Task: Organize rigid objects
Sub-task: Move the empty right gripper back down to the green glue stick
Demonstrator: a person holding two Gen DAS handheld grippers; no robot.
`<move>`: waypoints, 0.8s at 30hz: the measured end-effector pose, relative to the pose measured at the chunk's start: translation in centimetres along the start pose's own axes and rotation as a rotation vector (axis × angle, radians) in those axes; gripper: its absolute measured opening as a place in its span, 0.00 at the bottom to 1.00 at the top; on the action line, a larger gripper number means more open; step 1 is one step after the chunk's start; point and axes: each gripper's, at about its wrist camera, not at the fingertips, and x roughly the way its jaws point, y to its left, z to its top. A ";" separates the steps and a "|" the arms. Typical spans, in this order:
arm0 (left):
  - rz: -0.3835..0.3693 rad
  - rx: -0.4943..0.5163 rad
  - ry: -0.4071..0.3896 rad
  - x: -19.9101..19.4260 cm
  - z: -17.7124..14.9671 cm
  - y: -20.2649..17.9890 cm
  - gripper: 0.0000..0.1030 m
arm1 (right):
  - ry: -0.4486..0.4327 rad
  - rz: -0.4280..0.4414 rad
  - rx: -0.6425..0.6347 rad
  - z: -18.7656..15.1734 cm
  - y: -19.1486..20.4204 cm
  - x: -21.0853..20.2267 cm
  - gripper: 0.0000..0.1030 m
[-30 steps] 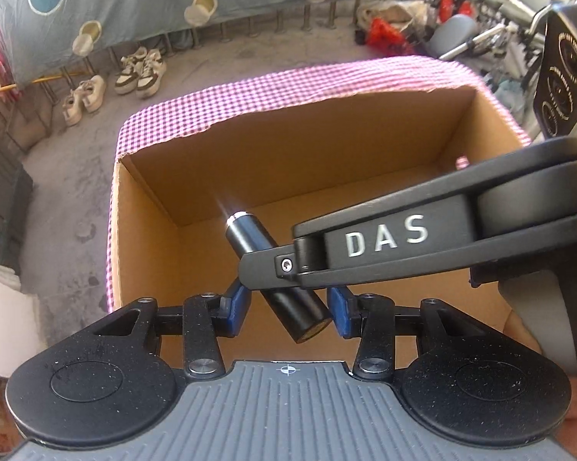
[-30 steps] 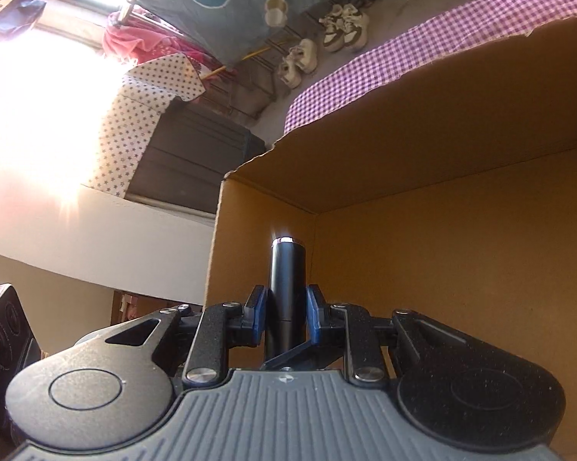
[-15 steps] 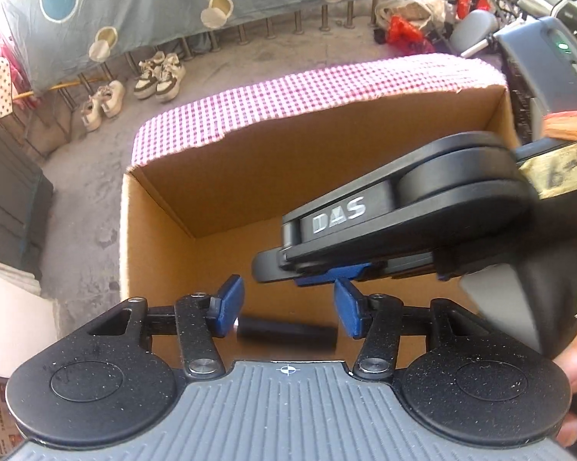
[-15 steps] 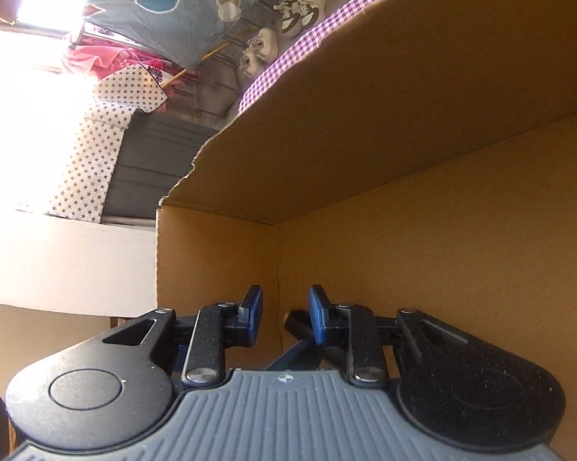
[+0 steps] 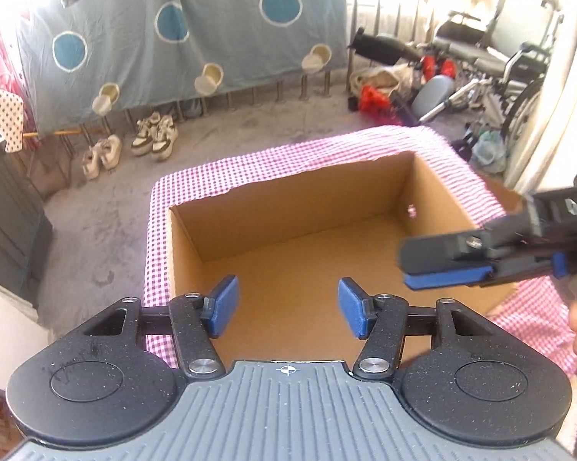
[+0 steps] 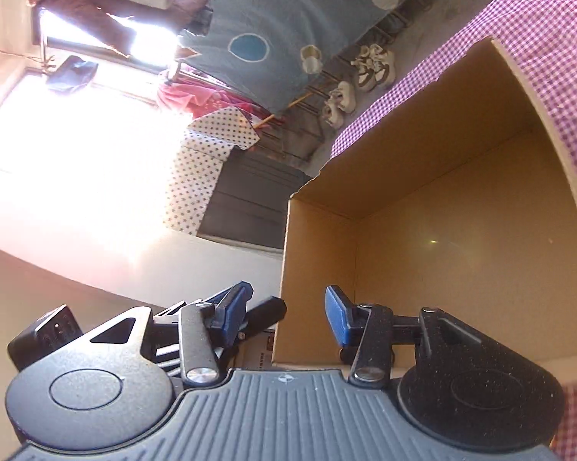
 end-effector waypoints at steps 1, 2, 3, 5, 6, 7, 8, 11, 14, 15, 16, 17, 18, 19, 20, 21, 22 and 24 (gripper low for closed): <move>-0.011 0.002 -0.021 -1.1 -0.5 -0.4 0.55 | -0.013 0.011 -0.006 -1.0 -0.1 -1.6 0.48; -0.021 0.007 -0.039 -1.9 -1.0 -0.7 0.56 | -0.023 0.019 -0.015 -1.9 -0.1 -2.9 0.49; -0.032 0.013 -0.057 -2.6 -1.5 -1.2 0.57 | -0.037 0.027 -0.029 -2.9 -0.2 -4.3 0.51; -0.050 0.028 -0.080 -3.8 -2.9 -2.3 0.58 | -0.066 0.025 -0.051 -4.8 -0.8 -6.5 0.54; -0.064 0.043 -0.091 -4.3 -3.8 -3.1 0.58 | -0.077 0.016 -0.063 -5.9 -1.2 -7.7 0.54; -0.076 0.054 -0.099 -4.6 -4.7 -3.8 0.58 | -0.089 0.000 -0.071 -7.0 -1.7 -8.8 0.54; -0.083 0.059 -0.105 -4.8 -5.5 -4.5 0.58 | -0.104 -0.022 -0.076 -8.0 -2.3 -10.0 0.54; -0.118 0.087 -0.118 -4.9 -8.4 -7.1 0.58 | -0.139 -0.098 -0.091 -10.3 -4.0 -11.3 0.54; -0.167 0.102 -0.108 -3.7 -10.8 -9.7 0.58 | -0.154 -0.170 -0.123 -12.4 -5.7 -11.8 0.54; -0.185 0.103 -0.099 -3.0 -11.3 -10.5 0.58 | -0.155 -0.203 -0.142 -13.0 -6.1 -12.0 0.53; -0.197 0.105 -0.088 -2.3 -11.9 -11.4 0.58 | -0.153 -0.231 -0.158 -13.1 -6.6 -11.7 0.53; -0.201 0.109 -0.073 -1.4 -12.3 -12.0 0.58 | -0.152 -0.255 -0.167 -13.1 -6.9 -11.4 0.52; -0.201 0.120 -0.056 -0.3 -12.7 -13.0 0.57 | -0.149 -0.278 -0.177 -13.1 -7.3 -11.2 0.50; -0.196 0.132 -0.037 0.8 -12.9 -13.8 0.56 | -0.144 -0.294 -0.188 -12.8 -7.8 -11.0 0.48; -0.191 0.143 -0.018 1.7 -12.9 -14.4 0.56 | -0.138 -0.304 -0.196 -12.5 -8.2 -10.7 0.46; -0.187 0.158 0.001 2.9 -12.9 -15.2 0.54 | -0.128 -0.315 -0.207 -12.3 -8.5 -10.4 0.45; -0.177 0.168 0.010 3.7 -13.1 -15.7 0.51 | -0.120 -0.325 -0.218 -12.2 -8.7 -10.2 0.44; -0.158 0.183 0.024 5.2 -13.0 -16.5 0.48 | -0.093 -0.354 -0.249 -11.6 -9.1 -9.4 0.42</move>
